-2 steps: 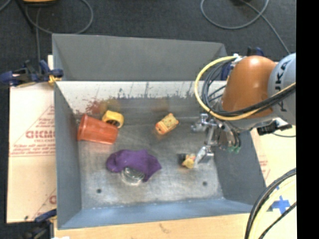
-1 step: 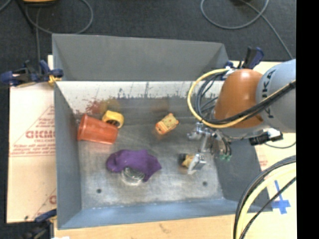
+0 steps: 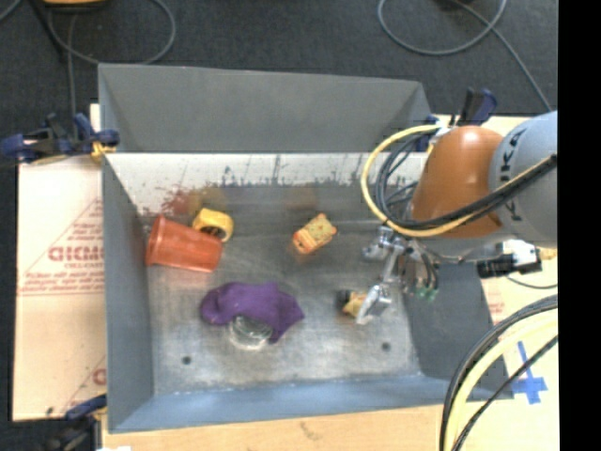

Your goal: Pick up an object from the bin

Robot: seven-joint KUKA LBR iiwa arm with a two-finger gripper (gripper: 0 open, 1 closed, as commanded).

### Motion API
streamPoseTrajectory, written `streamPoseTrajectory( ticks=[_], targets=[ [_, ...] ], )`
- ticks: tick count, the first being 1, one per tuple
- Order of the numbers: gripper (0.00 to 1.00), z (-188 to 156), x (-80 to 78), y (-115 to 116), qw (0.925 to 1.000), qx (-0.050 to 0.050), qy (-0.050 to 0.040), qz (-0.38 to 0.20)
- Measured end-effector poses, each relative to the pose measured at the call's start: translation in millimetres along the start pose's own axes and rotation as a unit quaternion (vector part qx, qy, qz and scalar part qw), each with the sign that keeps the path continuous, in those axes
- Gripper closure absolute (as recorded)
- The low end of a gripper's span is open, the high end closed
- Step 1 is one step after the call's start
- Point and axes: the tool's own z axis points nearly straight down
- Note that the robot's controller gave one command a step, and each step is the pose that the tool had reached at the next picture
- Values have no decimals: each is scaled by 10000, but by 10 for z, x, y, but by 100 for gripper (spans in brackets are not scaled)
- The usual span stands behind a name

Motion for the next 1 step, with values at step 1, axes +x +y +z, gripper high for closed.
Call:
streamPoseTrajectory(
  ticks=[1],
  targets=[
    [0, 463, 98, 33, 9996, 0, -47, 293]
  ],
)
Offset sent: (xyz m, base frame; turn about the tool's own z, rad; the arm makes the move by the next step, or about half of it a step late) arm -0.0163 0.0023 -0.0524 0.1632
